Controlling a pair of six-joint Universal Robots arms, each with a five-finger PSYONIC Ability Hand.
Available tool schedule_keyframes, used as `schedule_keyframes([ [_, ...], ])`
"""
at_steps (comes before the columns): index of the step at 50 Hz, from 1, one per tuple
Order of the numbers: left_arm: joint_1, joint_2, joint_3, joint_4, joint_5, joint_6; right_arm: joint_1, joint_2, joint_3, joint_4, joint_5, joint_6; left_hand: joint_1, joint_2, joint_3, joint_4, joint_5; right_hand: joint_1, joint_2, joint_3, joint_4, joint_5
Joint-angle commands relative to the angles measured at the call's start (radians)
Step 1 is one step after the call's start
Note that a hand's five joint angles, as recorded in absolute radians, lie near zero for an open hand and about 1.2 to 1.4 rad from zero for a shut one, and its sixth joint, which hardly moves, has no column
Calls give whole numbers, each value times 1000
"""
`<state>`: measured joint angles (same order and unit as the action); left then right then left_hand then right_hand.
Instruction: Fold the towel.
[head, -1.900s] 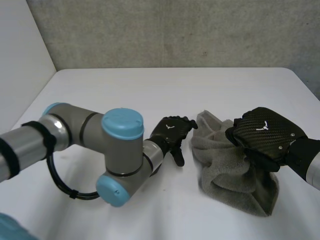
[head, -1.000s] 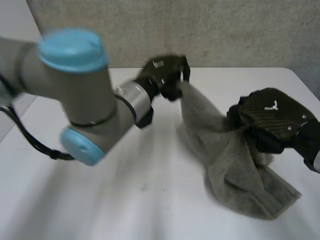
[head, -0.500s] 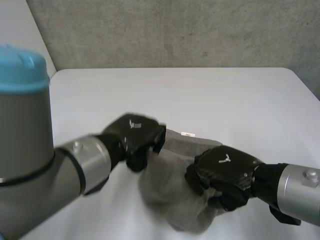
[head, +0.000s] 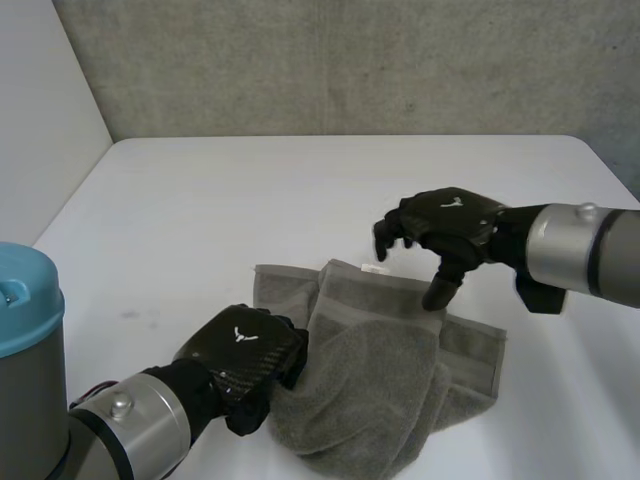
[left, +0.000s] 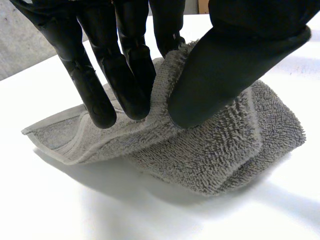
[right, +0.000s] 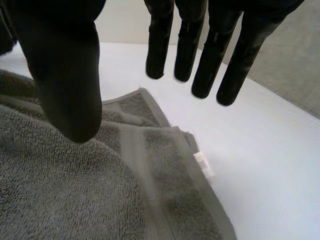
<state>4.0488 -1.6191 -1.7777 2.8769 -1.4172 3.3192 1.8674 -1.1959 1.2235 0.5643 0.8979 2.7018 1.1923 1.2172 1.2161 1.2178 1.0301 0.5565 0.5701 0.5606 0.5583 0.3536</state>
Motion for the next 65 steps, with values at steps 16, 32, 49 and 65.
schedule_keyframes([
  [16, 33, 56, -55, 4, 3, -1, 262, 544, -412, 94, 27, -188, 204, 179, 180, 178, 192, -154, -168, -159, -156, -126],
  [32, 113, 18, -14, 111, 9, 6, 243, 536, -601, 78, 174, -165, 204, 179, 180, 178, 192, 840, 826, 836, 838, 868],
  [49, 122, -252, 646, 303, -29, -150, 176, 286, -668, -291, 263, 104, 204, 179, 180, 178, 192, 840, 826, 836, 838, 868],
  [65, 29, -203, 425, 278, -85, -314, 150, 248, -438, -126, 237, -50, 204, 179, 180, 178, 192, 840, 826, 836, 838, 868],
])
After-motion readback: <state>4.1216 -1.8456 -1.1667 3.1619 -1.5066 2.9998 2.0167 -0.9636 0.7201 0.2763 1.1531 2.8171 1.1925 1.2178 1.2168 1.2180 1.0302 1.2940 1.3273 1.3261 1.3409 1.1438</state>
